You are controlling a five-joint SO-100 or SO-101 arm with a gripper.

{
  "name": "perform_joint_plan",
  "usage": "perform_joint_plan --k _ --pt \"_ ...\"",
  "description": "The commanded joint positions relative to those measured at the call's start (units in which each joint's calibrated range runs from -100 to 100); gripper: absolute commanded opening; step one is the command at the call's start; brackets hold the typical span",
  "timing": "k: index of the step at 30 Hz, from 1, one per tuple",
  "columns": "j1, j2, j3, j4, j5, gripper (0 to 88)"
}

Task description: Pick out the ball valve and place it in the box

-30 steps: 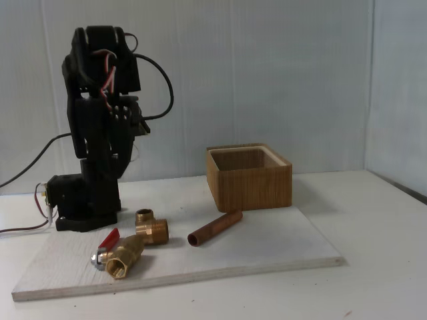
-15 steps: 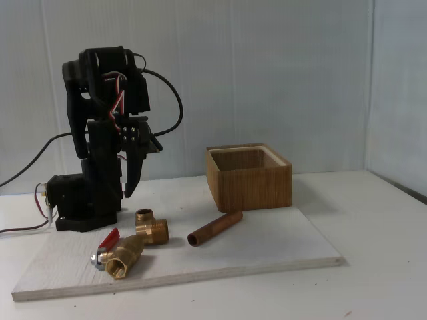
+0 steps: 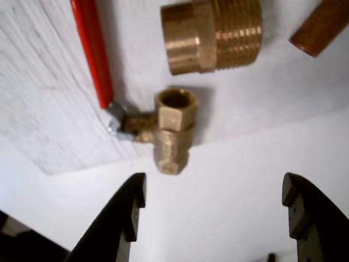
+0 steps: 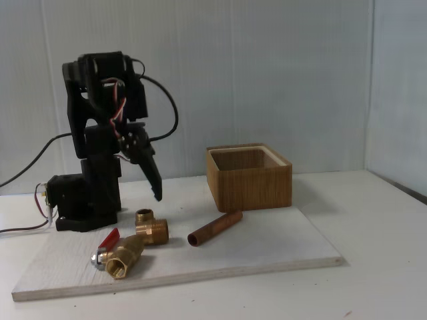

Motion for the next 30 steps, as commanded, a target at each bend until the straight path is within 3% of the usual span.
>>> perform_joint_plan --k 1,8,30 --pt "1.81 -0.27 0.49 -0.37 3.19 26.8" --pt "5.06 -0.27 1.03 -1.66 5.88 26.8" --pt "6.09 4.39 7.17 -12.85 5.83 26.7"
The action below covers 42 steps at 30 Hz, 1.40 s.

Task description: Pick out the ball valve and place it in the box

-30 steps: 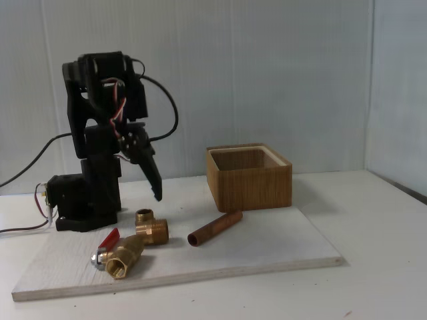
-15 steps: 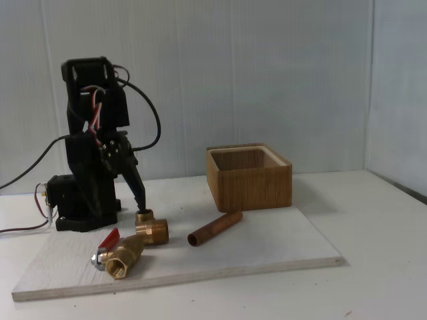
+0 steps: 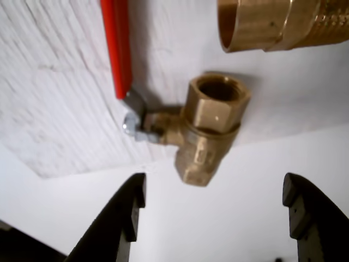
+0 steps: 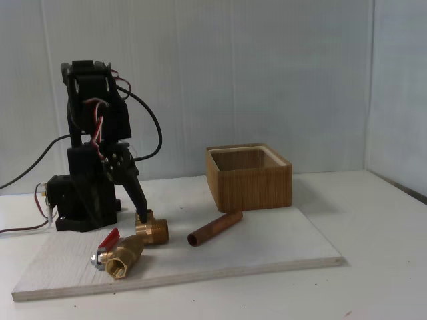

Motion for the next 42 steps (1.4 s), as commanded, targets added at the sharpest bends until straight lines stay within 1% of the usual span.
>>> perform_joint_plan --k 1,7,11,15,31,42 --pt "-0.43 3.54 -2.27 -0.90 0.15 26.7" --pt "-0.65 11.26 -8.32 -0.73 0.05 26.7" --pt "-1.76 14.06 -9.40 -0.81 -0.47 26.7" --pt "-2.57 14.39 -9.13 -0.81 -1.35 26.7" --pt "-3.31 13.63 -2.90 -0.73 -1.35 26.7" --pt "-4.05 14.48 -3.90 -2.19 -1.71 26.7"
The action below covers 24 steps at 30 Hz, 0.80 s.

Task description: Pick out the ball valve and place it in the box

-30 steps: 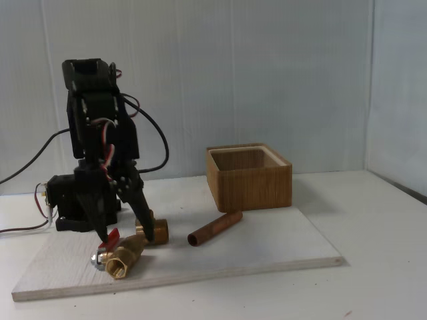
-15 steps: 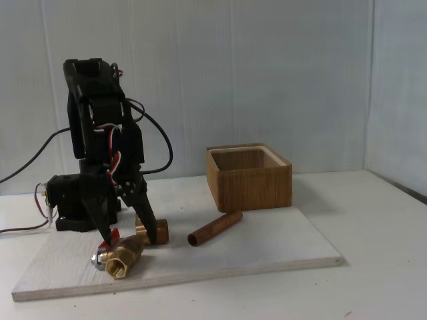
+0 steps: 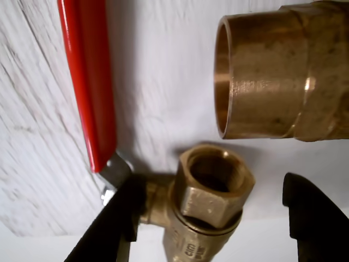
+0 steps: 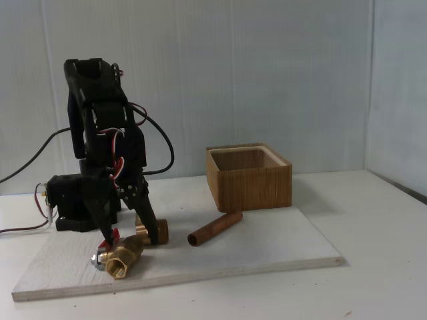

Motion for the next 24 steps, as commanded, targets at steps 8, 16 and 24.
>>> perform_joint_plan --k 8,16,24 --pt "0.17 -0.34 -0.54 -6.24 0.04 26.7" --pt "0.10 -0.26 1.17 -6.24 0.09 26.7" --pt "0.03 -0.26 2.08 -6.24 0.09 26.7"
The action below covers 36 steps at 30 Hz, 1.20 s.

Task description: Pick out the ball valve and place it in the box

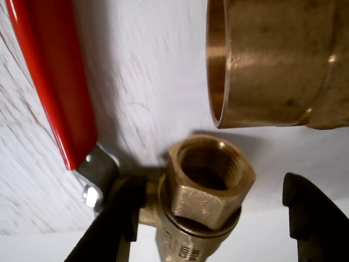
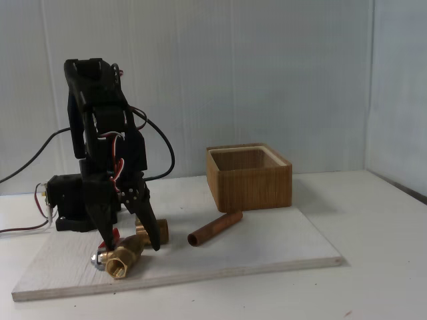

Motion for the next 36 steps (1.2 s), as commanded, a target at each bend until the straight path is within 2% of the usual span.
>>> perform_joint_plan --k 1,12,36 --pt "-0.12 -0.26 -0.28 -0.22 0.09 26.7" --pt "-0.05 3.13 1.79 -8.05 0.09 26.7" --pt "-0.27 8.22 -2.72 -7.45 -0.22 26.7"
